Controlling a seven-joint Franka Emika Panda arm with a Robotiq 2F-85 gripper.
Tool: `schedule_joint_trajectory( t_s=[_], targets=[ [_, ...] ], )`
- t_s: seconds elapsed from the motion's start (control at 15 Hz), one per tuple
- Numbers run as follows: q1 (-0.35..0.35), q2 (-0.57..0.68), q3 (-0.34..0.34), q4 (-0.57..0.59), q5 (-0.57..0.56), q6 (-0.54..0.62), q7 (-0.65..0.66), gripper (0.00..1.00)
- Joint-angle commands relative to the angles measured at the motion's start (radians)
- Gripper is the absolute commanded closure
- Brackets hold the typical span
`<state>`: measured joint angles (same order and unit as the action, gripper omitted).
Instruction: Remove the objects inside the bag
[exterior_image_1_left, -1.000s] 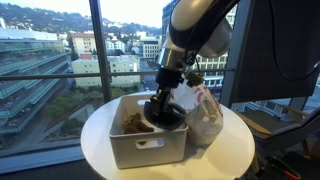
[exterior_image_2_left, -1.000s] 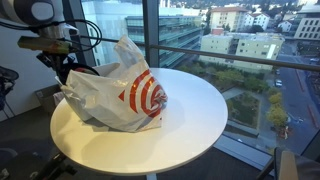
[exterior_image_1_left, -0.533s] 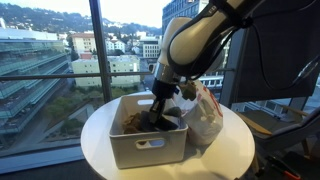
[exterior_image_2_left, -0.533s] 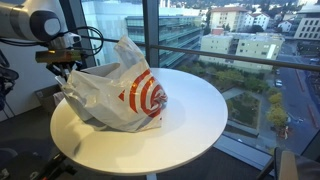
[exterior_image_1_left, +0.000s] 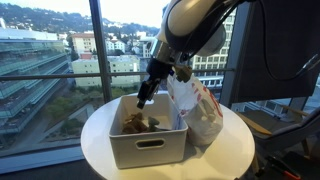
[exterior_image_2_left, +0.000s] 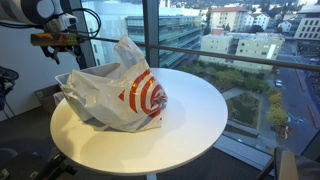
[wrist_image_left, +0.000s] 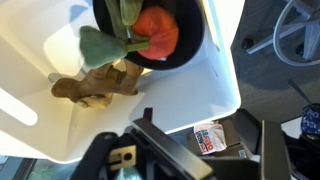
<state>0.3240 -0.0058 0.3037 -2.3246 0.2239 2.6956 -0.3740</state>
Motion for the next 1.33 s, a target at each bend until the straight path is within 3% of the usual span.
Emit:
schedule_joint_trajectory(
  t_s=[0.0,0.47,0.87,1.27],
  targets=[
    [-0.027,-0.064,-0.02,-0.012,-0.081,0.069,0.111,0.0],
    [-0.149,-0.098,-0.109,-0.008,-0.216,0.09,0.396,0.0],
    [-0.267,-0.055,-0.136,-0.02,-0.448,-0.006,0.767,0.0],
    [-0.256,0.044,-0.172,0.012,-0.55,-0.108,0.909,0.0]
  ],
)
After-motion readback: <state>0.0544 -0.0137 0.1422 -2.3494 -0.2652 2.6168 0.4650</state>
